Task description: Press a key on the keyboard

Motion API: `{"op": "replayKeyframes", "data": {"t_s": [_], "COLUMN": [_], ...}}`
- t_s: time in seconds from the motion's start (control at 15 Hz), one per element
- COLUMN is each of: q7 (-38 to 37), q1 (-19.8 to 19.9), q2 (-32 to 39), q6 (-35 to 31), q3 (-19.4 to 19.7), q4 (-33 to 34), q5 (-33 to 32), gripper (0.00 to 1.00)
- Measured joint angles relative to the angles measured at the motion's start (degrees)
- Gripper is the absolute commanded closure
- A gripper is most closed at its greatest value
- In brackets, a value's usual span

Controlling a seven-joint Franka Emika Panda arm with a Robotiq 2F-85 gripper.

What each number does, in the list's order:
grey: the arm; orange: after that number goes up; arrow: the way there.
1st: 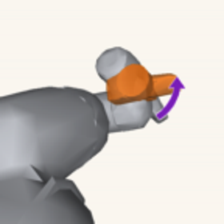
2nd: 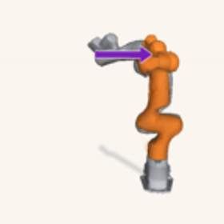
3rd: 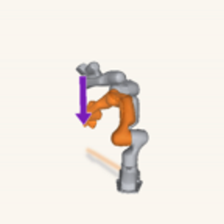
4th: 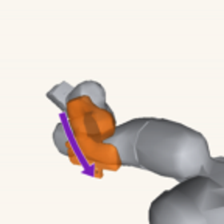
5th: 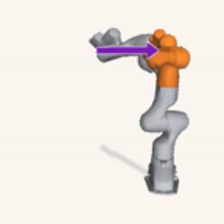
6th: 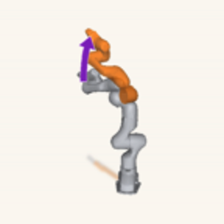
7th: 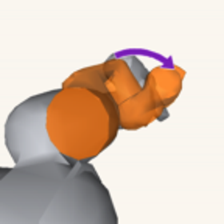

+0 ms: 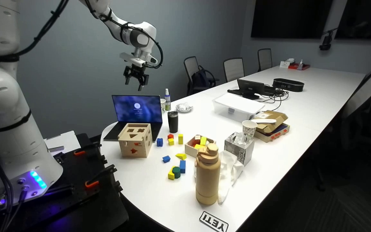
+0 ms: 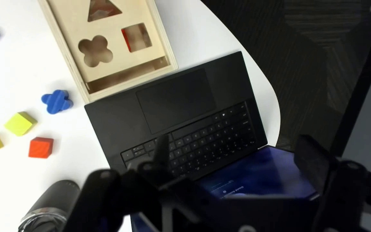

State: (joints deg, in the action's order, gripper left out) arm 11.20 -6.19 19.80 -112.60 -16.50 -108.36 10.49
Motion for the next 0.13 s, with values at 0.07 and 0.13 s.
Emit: {"op": "replayKeyframes", "data": {"t_s": [0.07,0.13], "q7": [0.1,0.1], "q1": [0.0,0.0], "q2": [-0.2,-0.4], "q6": [0.3,0.6], "q3": [0.1,0.1], "q4": [0.2,0.4], "q5": [0.1,0.1], "gripper": [0.00,0.00]}}
